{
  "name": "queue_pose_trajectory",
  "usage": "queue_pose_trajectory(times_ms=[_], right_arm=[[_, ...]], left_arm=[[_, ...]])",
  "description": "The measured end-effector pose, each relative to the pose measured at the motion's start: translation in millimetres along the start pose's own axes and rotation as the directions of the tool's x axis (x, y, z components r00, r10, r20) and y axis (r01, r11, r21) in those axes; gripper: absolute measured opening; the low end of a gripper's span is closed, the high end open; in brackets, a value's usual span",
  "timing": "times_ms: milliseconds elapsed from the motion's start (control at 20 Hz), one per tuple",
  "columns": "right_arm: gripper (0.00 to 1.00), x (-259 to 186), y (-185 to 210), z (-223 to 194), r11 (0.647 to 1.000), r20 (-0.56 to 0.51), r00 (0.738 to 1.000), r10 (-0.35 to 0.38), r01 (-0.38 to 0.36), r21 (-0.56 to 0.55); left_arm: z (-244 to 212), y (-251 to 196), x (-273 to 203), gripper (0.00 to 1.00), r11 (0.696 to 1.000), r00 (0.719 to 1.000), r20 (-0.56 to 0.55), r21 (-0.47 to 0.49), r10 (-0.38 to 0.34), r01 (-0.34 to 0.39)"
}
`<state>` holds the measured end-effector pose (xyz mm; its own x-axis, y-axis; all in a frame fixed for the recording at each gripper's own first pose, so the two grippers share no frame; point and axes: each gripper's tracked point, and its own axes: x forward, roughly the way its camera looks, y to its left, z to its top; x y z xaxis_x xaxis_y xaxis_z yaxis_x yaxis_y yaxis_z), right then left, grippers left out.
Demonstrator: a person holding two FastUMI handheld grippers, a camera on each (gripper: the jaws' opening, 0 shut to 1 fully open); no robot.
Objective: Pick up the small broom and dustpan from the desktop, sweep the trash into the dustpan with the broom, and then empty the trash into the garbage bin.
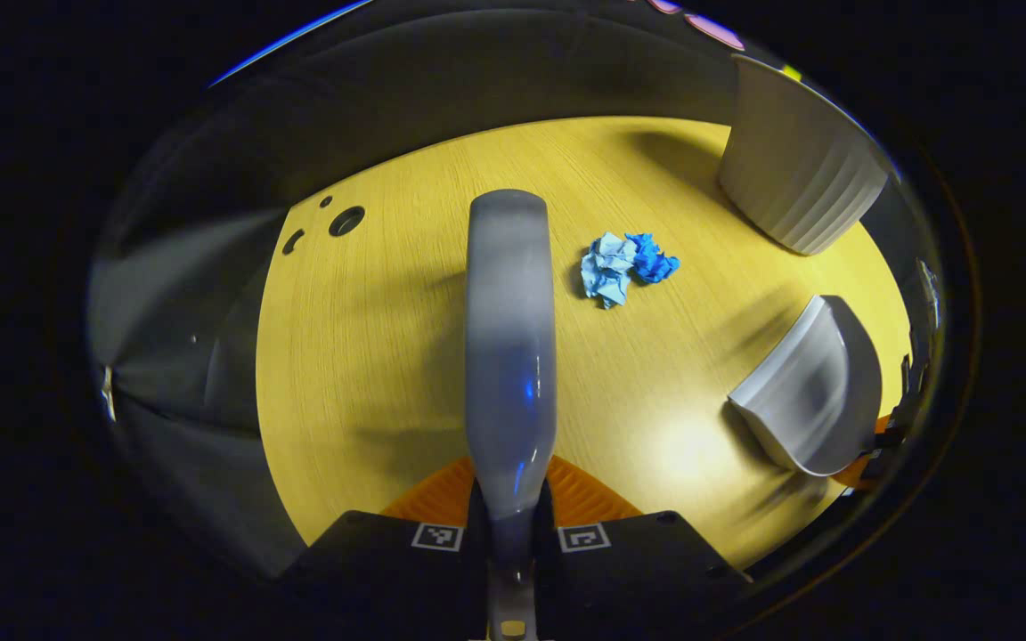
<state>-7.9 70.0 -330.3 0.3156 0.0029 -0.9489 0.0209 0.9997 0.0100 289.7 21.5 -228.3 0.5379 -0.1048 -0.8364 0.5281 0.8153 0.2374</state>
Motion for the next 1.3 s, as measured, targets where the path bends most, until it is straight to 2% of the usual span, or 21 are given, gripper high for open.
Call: queue_pose_trajectory(times_ms=[50, 350, 500, 550, 600, 650, 700, 950, 1000, 1050, 1100, 1200, 1300], right_arm=[[0.35, 0, -3, -1, 1.000, -0.005, 1.000, 0.004, -0.004, -0.010], [0.35, -11, -32, -7, 0.998, -0.011, 1.000, 0.001, -0.001, -0.066], [0.34, -14, -42, -3, 0.994, 0.002, 1.000, 0.006, -0.006, -0.111], [0.34, -17, -45, -3, 0.993, 0.007, 1.000, 0.010, -0.009, -0.121], [0.35, -17, -47, -3, 0.991, 0.013, 1.000, 0.011, -0.009, -0.137], [0.28, -17, -50, -4, 0.988, 0.014, 1.000, 0.011, -0.008, -0.157], [0.35, -17, -52, -5, 0.984, 0.013, 1.000, 0.011, -0.009, -0.177], [0.34, -22, -54, -5, 0.974, 0.024, 0.999, 0.022, -0.016, -0.227], [0.41, -20, -56, -4, 0.970, 0.027, 0.999, 0.023, -0.016, -0.242], [0.34, -19, -59, -6, 0.967, 0.024, 0.999, 0.024, -0.017, -0.253], [0.34, -19, -60, -9, 0.965, 0.021, 0.999, 0.027, -0.020, -0.260], [0.35, -16, -64, -14, 0.959, 0.016, 0.999, 0.029, -0.023, -0.282], [0.35, -17, -66, -12, 0.953, 0.020, 0.999, 0.032, -0.025, -0.303]], left_arm=[[4, 2, 6, 0.24, 1.000, 1.000, -0.002, 0.012, 0.000, 0.000], [24, 1, 28, 0.24, 0.994, 0.998, -0.059, 0.109, 0.019, -0.013], [37, 1, 39, 0.24, 0.978, 0.995, -0.091, 0.208, 0.040, -0.021], [44, 3, 42, 0.22, 0.967, 0.994, -0.094, 0.252, 0.050, -0.025], [50, 2, 47, 0.25, 0.955, 0.993, -0.102, 0.296, 0.054, -0.022], [55, 1, 51, 0.24, 0.940, 0.992, -0.109, 0.341, 0.056, -0.016], [60, -1, 56, 0.24, 0.924, 0.991, -0.118, 0.383, 0.055, -0.006], [75, -47, 59, 0.24, 0.852, 0.992, -0.110, 0.510, -0.067, 0.114], [72, -59, 56, 0.24, 0.833, 0.989, -0.112, 0.535, -0.093, 0.139], [64, -71, 54, 0.24, 0.813, 0.987, -0.117, 0.562, -0.107, 0.155], [57, -81, 51, 0.22, 0.792, 0.986, -0.117, 0.589, -0.116, 0.163], [44, -103, 47, 0.25, 0.758, 0.982, -0.116, 0.624, -0.150, 0.190], [34, -120, 43, 0.27, 0.743, 0.970, -0.134, 0.625, -0.201, 0.240]])
